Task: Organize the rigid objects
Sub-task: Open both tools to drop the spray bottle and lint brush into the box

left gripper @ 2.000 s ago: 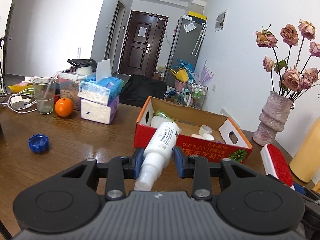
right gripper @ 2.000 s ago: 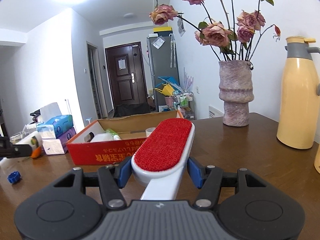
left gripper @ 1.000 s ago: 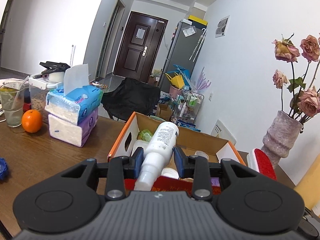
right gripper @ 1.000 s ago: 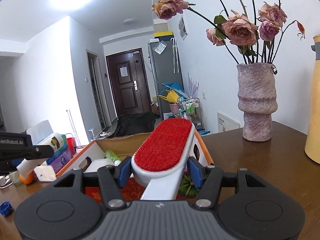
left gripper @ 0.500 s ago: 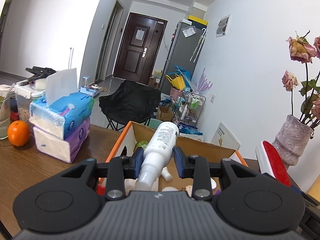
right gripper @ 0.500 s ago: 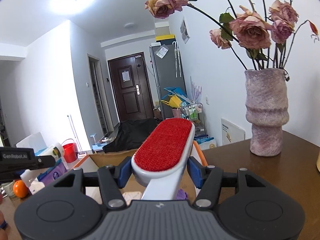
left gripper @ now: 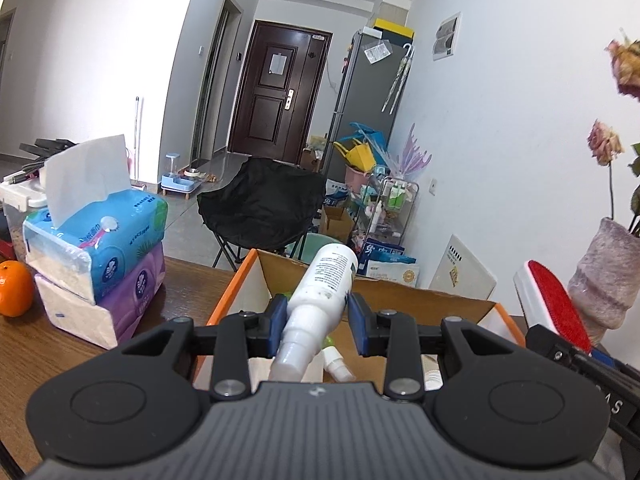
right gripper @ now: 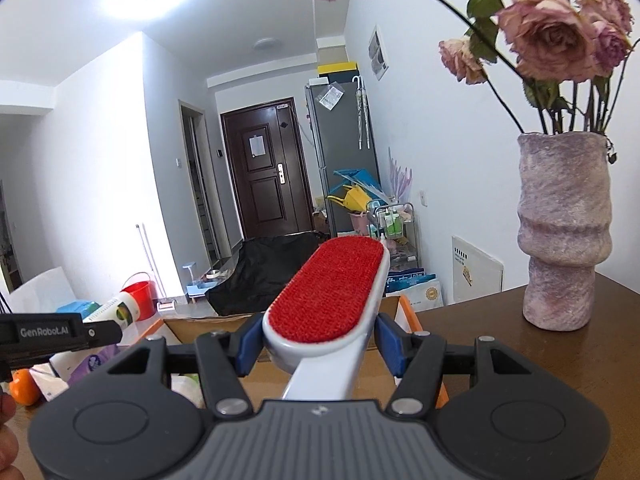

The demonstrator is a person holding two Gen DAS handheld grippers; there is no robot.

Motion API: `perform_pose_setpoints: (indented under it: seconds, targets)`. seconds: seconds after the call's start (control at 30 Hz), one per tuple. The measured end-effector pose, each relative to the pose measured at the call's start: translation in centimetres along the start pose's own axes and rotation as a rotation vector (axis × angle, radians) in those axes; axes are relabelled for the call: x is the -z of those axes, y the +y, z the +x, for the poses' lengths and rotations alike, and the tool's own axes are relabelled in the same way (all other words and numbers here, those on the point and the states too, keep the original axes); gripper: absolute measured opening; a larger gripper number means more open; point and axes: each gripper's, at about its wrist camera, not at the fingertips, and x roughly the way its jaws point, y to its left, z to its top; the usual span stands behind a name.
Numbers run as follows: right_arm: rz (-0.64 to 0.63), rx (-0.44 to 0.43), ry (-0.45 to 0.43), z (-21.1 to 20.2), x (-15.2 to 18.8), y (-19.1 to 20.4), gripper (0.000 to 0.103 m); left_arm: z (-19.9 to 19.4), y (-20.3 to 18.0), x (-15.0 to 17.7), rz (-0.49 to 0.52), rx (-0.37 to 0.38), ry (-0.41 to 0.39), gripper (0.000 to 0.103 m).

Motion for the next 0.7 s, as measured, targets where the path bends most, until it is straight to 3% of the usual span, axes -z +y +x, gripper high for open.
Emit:
perform_pose_setpoints:
  seconds: [0.57, 0.7]
  targets:
    - [-0.053, 0.020, 0.073, 5.2, 0.8, -0.1, 0.059, 4.3, -0.8, 1.0, 0.067, -0.033, 0.071, 0.035]
    - [-0.057, 0.037, 0.122, 6.1, 1.1, -0.4, 0.063, 3.8, -1.0, 1.1, 0.081, -0.046, 0.040, 0.071]
